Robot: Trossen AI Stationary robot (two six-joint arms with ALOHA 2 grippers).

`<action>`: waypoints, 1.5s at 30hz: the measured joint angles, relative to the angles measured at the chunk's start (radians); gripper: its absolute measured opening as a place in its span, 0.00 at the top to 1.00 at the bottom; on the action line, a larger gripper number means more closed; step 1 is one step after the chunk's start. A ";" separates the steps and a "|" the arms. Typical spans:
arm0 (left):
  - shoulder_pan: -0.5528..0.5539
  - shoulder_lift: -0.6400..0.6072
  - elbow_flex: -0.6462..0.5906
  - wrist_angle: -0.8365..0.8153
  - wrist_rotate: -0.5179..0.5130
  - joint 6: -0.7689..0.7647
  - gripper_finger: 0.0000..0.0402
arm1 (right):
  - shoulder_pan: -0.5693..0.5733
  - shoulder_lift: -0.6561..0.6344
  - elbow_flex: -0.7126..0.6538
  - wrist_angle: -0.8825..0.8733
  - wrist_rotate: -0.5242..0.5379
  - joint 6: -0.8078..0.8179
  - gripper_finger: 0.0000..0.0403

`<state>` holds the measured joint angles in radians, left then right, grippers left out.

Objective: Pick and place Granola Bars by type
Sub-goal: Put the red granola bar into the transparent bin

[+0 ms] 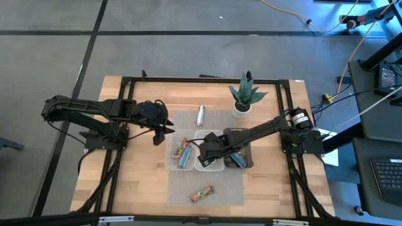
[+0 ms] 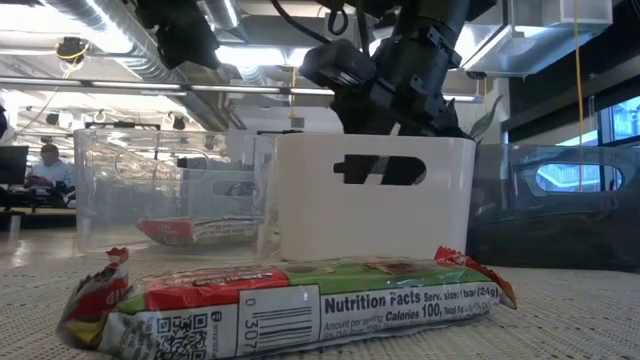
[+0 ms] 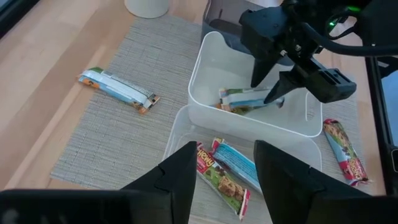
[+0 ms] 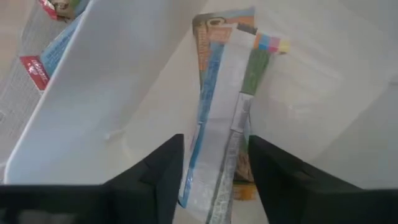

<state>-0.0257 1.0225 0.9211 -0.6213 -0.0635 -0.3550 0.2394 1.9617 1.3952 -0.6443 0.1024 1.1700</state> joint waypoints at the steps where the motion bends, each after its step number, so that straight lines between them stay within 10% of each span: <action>1: 0.000 0.000 0.000 0.001 0.000 0.000 0.62 | 0.000 0.000 0.000 -0.001 0.000 0.001 0.52; 22: 0.004 0.003 0.000 0.042 -0.022 -0.014 0.58 | 0.159 -0.243 0.183 -0.268 -0.009 -0.285 0.41; 31: -0.003 0.020 0.000 0.100 0.030 0.026 0.37 | 0.284 -0.299 0.181 -0.386 0.134 -0.282 0.41; 36: -0.039 0.058 0.000 0.196 0.055 0.070 0.27 | 0.367 -0.424 0.076 -0.477 0.287 -0.117 0.41; 45: -0.183 0.196 0.000 0.517 0.092 0.182 0.27 | 0.463 -0.750 -0.292 -0.128 0.350 -0.156 0.41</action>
<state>-0.2092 1.2182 0.9211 -0.1046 0.0288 -0.1727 0.7019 1.2117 1.1030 -0.7727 0.4521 1.0137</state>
